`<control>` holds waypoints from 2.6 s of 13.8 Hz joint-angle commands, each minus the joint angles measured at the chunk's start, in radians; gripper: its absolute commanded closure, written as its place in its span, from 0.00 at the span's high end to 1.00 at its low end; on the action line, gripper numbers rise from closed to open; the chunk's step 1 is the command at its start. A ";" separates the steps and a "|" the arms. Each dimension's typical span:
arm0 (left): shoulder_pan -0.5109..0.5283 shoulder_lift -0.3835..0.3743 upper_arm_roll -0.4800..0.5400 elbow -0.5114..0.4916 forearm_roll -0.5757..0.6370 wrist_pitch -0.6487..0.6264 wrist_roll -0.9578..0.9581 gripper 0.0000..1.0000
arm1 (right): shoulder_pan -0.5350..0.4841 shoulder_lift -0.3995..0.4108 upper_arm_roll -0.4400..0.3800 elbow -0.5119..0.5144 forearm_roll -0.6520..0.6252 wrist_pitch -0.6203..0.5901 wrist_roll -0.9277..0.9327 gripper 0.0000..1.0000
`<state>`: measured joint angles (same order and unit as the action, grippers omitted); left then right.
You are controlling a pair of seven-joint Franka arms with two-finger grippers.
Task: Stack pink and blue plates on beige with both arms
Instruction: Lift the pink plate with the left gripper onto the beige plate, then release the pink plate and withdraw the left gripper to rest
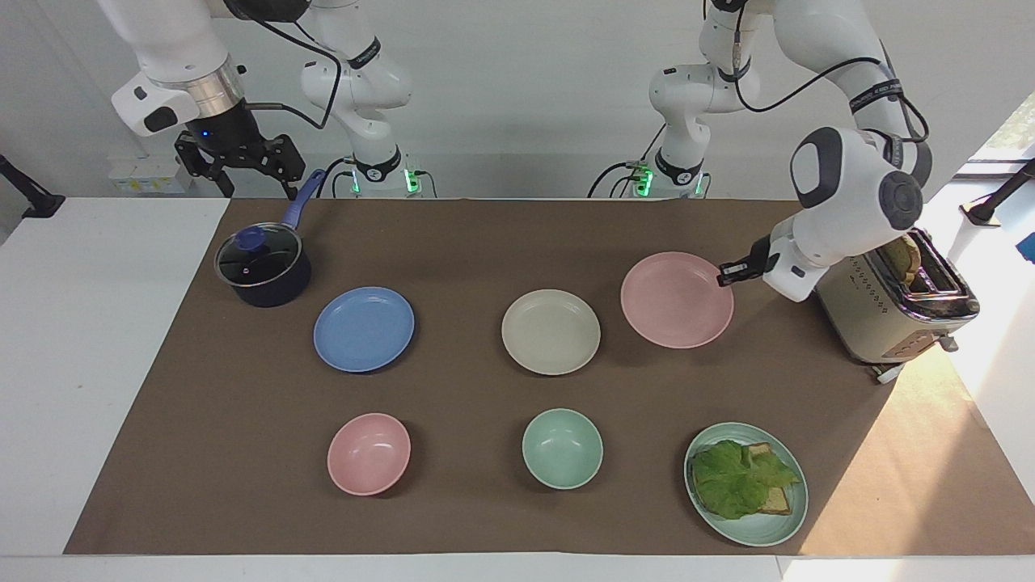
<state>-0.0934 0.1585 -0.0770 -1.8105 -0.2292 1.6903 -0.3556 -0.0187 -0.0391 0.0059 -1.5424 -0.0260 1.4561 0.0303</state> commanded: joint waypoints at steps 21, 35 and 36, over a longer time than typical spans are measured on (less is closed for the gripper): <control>-0.172 0.036 0.032 -0.033 0.200 0.307 -0.131 1.00 | -0.003 -0.025 -0.004 -0.033 0.018 0.023 0.010 1.00; -0.054 -0.139 0.051 -0.017 0.310 0.152 0.176 1.00 | -0.076 -0.021 -0.009 -0.378 0.021 0.435 -0.098 1.00; -0.043 -0.137 0.052 -0.010 0.310 0.154 0.176 1.00 | -0.082 -0.006 -0.009 -0.410 0.021 0.484 -0.107 1.00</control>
<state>-0.1599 0.0256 -0.0190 -1.8244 0.0594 1.8559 -0.1945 -0.0868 -0.0335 -0.0008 -1.8725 -0.0259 1.8585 -0.0358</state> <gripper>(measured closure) 0.000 0.000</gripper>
